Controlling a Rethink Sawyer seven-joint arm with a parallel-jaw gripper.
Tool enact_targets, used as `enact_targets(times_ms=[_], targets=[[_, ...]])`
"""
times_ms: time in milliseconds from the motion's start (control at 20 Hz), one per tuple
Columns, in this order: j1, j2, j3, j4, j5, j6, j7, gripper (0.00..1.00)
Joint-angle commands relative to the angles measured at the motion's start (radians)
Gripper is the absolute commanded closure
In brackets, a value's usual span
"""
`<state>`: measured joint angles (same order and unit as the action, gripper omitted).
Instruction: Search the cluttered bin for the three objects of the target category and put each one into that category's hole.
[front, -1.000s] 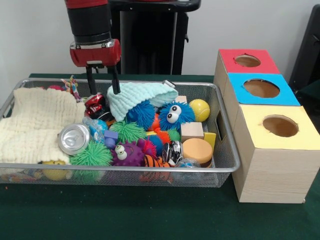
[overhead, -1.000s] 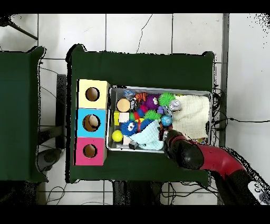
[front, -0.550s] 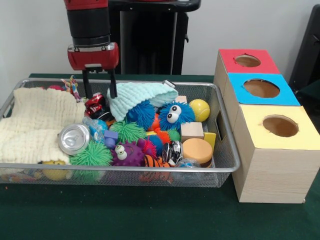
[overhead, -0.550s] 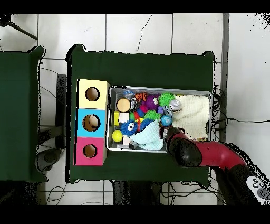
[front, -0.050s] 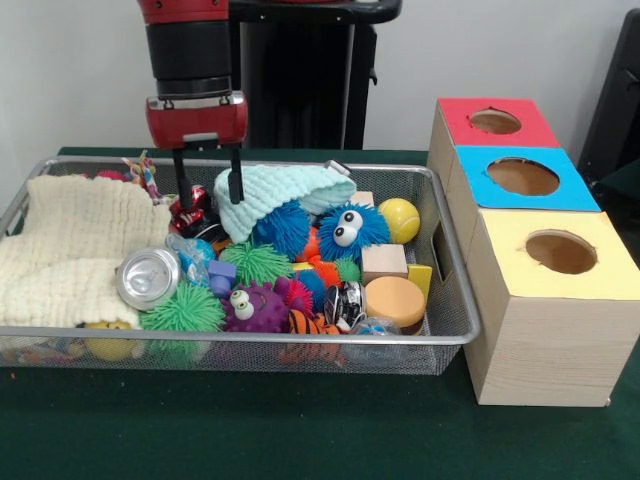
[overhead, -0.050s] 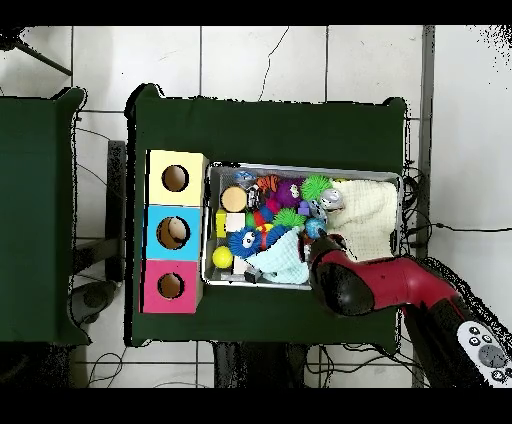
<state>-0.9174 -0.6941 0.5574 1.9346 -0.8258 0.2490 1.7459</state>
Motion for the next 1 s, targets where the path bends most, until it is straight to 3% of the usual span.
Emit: enact_targets(times_ms=[50,600,900,1000], targets=[[-0.010,0.034,0.172,-0.106,-0.128,0.025,-0.255,0.00],[-0.150,0.108,0.386,-0.130,-0.145,0.195,-0.582,0.00],[-0.160,0.140,0.413,-0.148,-0.125,0.164,-0.518,0.00],[-0.204,0.202,0.456,-0.154,-0.098,0.152,-0.536,0.00]])
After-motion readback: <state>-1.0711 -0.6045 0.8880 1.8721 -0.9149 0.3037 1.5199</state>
